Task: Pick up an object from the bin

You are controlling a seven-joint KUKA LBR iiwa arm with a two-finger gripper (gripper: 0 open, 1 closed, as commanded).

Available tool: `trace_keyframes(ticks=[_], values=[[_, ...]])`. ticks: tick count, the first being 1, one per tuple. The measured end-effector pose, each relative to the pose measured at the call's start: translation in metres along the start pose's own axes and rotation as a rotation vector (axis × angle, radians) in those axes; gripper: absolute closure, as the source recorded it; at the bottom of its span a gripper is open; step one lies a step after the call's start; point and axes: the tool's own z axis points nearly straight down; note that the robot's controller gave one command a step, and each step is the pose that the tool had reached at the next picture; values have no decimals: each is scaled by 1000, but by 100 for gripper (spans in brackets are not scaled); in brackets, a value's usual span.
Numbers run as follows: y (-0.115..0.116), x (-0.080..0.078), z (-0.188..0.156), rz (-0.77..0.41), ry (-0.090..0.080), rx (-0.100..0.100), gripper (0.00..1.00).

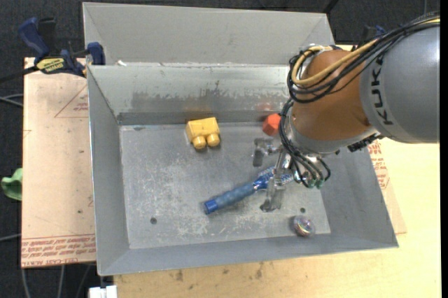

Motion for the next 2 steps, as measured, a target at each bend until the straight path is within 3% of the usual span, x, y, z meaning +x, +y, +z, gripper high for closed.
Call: trace_keyframes(ticks=[1, 2], values=[[-32, -14, 80, 30, -2, 0, 0], [-31, -14, 80, 30, -7, -1, 0]])
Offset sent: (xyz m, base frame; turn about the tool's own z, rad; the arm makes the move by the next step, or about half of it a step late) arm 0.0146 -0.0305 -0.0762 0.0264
